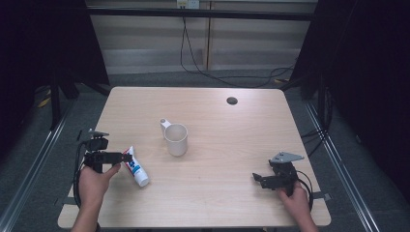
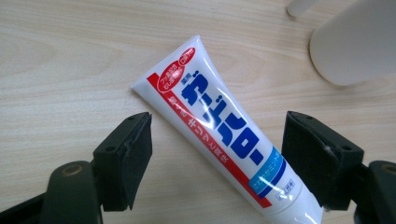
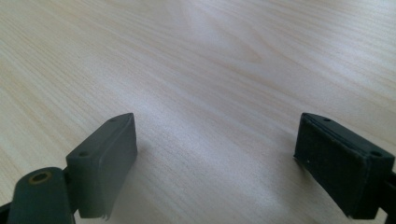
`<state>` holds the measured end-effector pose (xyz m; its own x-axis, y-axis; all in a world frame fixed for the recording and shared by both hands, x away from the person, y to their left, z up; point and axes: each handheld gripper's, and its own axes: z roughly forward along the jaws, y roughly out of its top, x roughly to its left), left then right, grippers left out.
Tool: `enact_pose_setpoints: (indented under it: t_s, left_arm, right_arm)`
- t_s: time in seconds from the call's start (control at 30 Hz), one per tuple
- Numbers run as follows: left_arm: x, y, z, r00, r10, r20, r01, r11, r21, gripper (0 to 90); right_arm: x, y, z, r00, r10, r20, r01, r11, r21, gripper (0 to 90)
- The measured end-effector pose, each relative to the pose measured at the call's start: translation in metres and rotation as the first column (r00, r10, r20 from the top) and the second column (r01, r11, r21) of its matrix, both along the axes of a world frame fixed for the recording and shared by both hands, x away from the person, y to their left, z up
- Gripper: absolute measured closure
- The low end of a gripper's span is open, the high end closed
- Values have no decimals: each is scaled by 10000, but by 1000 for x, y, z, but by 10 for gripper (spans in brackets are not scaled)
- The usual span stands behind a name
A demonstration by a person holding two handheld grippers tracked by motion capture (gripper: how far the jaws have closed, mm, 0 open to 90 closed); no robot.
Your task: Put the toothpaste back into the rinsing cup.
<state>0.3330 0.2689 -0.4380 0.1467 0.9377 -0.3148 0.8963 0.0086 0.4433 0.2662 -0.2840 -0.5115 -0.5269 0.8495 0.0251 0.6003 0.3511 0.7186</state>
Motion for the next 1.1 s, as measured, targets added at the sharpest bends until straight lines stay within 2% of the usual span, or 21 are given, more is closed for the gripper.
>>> enact_pose_setpoints:
  t_s: [0.03,0.17,0.5,0.8,1.1]
  left_arm:
    - [2,-1,-2,9999,3,-121,-3,10000,8,247]
    - [4,-2,-4,9999,55,-143,-57,9999,-126,243]
    - [9,-11,-6,9996,-149,-236,148,9999,-41,239]
    - [12,-14,-12,9989,78,-468,-73,9999,124,238]
    - [17,-14,-25,9970,394,-660,-395,9992,9,238]
  right_arm:
    - [0,0,0,10000,-1,-1,1,10000,-2,124]
    - [0,0,0,10000,-3,-2,3,10000,-1,124]
    - [0,0,0,10000,-12,-5,12,10000,-11,124]
    - [0,0,0,10000,-27,-26,27,10000,-8,124]
    - [0,0,0,10000,-29,-29,29,10000,-5,124]
